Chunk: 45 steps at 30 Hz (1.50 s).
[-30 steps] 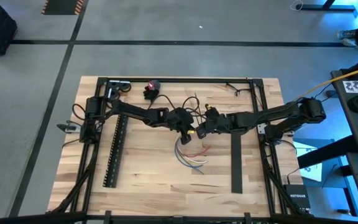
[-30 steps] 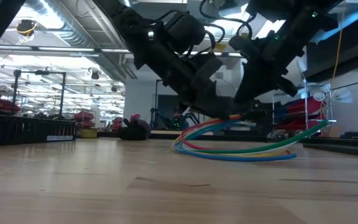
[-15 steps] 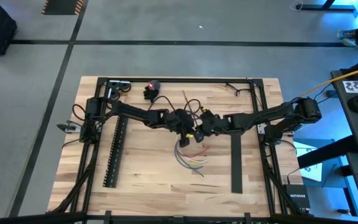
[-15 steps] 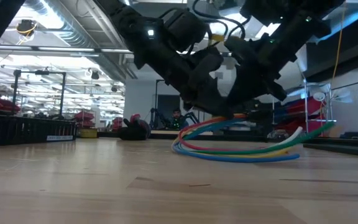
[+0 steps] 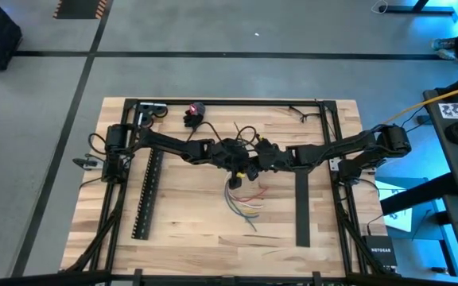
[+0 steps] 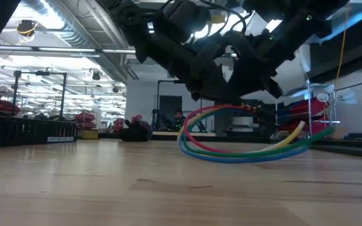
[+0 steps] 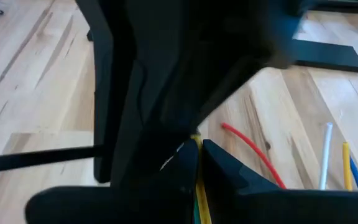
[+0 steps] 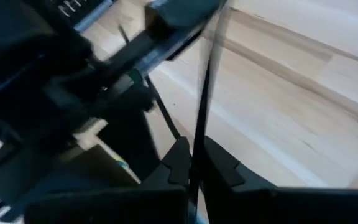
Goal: Ziptie cables
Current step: Wrap the cable wires with the black zip tie
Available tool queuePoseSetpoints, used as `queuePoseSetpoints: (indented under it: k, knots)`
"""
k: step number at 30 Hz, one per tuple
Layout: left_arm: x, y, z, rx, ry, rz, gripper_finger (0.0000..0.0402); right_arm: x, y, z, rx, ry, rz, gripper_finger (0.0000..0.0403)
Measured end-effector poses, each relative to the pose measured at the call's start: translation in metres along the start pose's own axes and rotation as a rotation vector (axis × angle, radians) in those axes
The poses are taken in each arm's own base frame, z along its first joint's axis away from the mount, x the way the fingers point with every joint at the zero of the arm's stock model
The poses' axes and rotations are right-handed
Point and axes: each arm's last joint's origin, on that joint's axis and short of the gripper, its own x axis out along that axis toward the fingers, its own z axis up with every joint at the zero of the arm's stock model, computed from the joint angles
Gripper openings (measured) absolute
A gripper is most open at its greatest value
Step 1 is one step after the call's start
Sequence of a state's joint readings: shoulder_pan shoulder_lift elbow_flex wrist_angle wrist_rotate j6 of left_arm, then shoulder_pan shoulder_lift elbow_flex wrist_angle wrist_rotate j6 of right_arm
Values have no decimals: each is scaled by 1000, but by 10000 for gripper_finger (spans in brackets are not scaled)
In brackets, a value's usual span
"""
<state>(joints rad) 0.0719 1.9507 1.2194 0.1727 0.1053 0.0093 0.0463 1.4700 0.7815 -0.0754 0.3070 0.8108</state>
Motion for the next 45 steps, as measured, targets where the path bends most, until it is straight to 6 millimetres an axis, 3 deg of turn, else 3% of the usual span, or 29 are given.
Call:
queuePoseSetpoints:
  k: [8, 12, 21, 25, 35, 39, 45]
  knots:
    - [0, 0, -1, 12, 7, -1, 11, 2, 2, 0, -7, 11, 29, 17]
    - [1, 0, -1, 23, 8, -3, 11, 2, 1, -1, -111, 28, 41, 27]
    - [1, -1, -2, 27, 10, -15, 11, -7, 10, 9, -393, 145, 36, 150]
    - [1, 0, -2, 24, 11, 0, 11, -15, 16, 19, -565, 182, -8, 178]
    - [0, 10, -3, -13, 11, 29, 11, -24, 23, 28, -678, 211, -1, 182]
    - [0, 12, -3, -21, 11, 31, 11, -24, 19, 25, -688, 231, -27, 182]
    - [0, 12, -2, -23, 8, 27, 11, -43, 7, 23, -709, 316, -99, 182]
